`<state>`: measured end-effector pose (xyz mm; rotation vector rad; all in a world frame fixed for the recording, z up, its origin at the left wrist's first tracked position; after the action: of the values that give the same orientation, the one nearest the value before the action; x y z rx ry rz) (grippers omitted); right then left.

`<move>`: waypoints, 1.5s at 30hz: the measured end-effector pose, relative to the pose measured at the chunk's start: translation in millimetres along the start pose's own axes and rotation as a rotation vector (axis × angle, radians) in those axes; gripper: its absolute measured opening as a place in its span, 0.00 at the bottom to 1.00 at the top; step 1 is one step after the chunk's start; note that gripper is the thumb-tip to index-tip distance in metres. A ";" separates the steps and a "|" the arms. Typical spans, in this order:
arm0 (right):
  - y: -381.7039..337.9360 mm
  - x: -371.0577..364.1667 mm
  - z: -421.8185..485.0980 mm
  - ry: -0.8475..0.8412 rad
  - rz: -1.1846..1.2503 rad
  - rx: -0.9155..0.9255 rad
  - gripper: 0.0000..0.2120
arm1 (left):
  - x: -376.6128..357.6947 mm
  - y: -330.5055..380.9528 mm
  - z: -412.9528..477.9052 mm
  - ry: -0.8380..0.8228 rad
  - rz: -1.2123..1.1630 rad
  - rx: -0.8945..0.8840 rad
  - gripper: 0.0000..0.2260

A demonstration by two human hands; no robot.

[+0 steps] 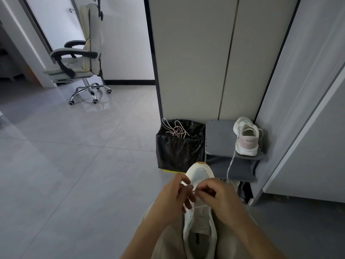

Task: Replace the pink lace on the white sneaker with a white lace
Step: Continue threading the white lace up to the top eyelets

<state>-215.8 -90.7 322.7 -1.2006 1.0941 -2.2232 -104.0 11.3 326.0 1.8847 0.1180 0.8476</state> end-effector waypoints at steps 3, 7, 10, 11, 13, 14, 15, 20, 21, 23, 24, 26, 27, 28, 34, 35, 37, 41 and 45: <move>12.1 15.8 -1.9 0.123 0.002 -0.075 0.11 | -5.1 -11.0 -1.2 0.166 0.172 0.100 0.06; 17.8 13.2 1.0 0.141 0.016 -0.113 0.06 | -35.6 0.7 -13.6 0.162 0.440 0.016 0.13; 17.4 -3.5 6.0 0.105 -0.086 -0.058 0.02 | -60.1 -1.0 -19.3 0.248 0.601 -0.168 0.12; 17.4 -8.1 7.8 0.081 -0.138 -0.047 0.01 | -68.7 -10.3 -16.6 0.261 0.644 -0.189 0.13; 19.5 -13.6 9.4 0.013 -0.265 -0.029 0.03 | -74.4 -22.5 -14.3 0.267 0.688 -0.191 0.19; 21.1 -15.0 8.9 -0.030 -0.316 -0.023 0.03 | -71.5 -22.4 -16.1 0.285 0.685 -0.194 0.21; 22.3 -16.0 7.7 -0.068 -0.355 -0.023 0.04 | -68.2 -23.4 -17.8 0.310 0.652 -0.219 0.20; 25.4 -18.7 0.9 -0.063 -0.473 -0.026 0.07 | -47.0 -30.6 -14.8 0.431 0.381 -0.086 0.14; 24.7 -19.9 -0.1 -0.052 -0.479 -0.031 0.06 | -47.3 -30.3 -12.4 0.401 0.303 -0.065 0.20; 23.0 -21.7 -2.0 -0.031 -0.518 -0.017 0.03 | -46.9 -31.9 -2.7 0.398 0.292 -0.056 0.26; 25.8 -23.3 -3.0 -0.018 -0.550 0.006 0.06 | -46.4 -33.2 1.2 0.384 0.289 -0.058 0.22; 28.7 -25.0 -3.7 -0.047 -0.636 0.042 0.16 | -43.2 -33.8 5.0 0.360 0.229 -0.049 0.16; 29.4 -26.1 -3.3 -0.037 -0.686 0.046 0.18 | -42.7 -36.8 6.1 0.354 0.197 -0.035 0.15; 30.3 -28.1 -3.4 -0.028 -0.718 0.062 0.18 | -42.4 -38.8 6.3 0.341 0.151 -0.023 0.14; 29.5 -35.2 -2.8 0.011 -0.834 0.189 0.18 | -42.2 -39.2 5.0 0.328 -0.048 0.018 0.10; 29.5 -36.1 -2.5 0.015 -0.844 0.210 0.18 | -42.1 -39.6 4.5 0.332 -0.052 0.015 0.10; 30.5 -37.4 -2.4 0.031 -0.866 0.238 0.18 | -41.5 -38.9 2.1 0.343 -0.041 0.007 0.10; 30.1 -42.1 -1.8 0.072 -0.905 0.217 0.18 | -44.2 -36.9 -1.7 0.363 -0.038 -0.027 0.09; 28.0 -48.0 2.9 0.084 -0.934 0.223 0.20 | -45.1 -38.9 -1.5 0.387 -0.048 -0.030 0.09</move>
<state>-187.3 -78.8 276.4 -1.7516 0.2661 -2.9627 -127.7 11.2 271.2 1.6647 0.3840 1.1658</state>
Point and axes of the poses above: each hand's wrist, its own z-axis towards the middle knuckle, its own x-axis out of the back of the hand, y = z × x, the point moved 1 cm from there along z, towards the middle knuckle, and after that the axes turned 13 degrees about x, right-handed, at the moved point
